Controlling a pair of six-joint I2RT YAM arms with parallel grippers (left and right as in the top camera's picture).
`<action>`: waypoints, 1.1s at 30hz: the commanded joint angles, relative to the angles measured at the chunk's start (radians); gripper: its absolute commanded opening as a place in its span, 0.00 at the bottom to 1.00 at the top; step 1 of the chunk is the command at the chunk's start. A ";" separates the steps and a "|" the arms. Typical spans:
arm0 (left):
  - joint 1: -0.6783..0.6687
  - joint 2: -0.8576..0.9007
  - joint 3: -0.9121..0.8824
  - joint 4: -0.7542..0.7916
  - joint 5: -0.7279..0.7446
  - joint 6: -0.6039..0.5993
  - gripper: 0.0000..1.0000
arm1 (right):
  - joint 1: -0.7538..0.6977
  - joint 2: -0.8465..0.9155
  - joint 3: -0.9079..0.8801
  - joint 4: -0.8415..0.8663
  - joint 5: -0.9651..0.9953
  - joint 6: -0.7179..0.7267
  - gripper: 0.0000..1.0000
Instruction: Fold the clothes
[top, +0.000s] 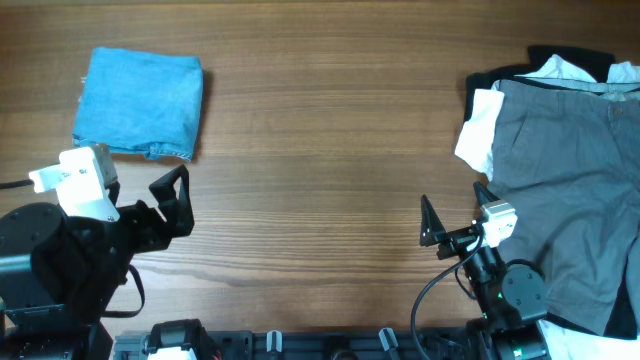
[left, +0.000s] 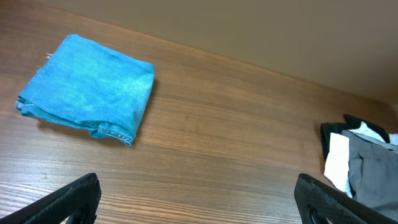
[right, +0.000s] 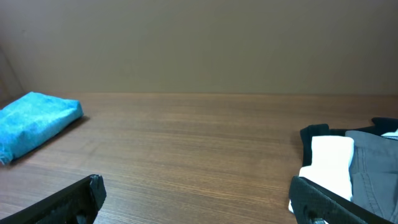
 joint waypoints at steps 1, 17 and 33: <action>-0.005 -0.005 0.008 0.003 -0.006 0.013 1.00 | -0.005 -0.016 -0.001 0.005 -0.016 -0.014 1.00; -0.005 -0.005 0.008 0.003 -0.005 0.013 1.00 | -0.005 -0.016 -0.001 0.005 -0.016 -0.014 1.00; -0.005 -0.065 -0.109 0.115 -0.012 0.013 1.00 | -0.005 -0.016 -0.001 0.005 -0.016 -0.014 1.00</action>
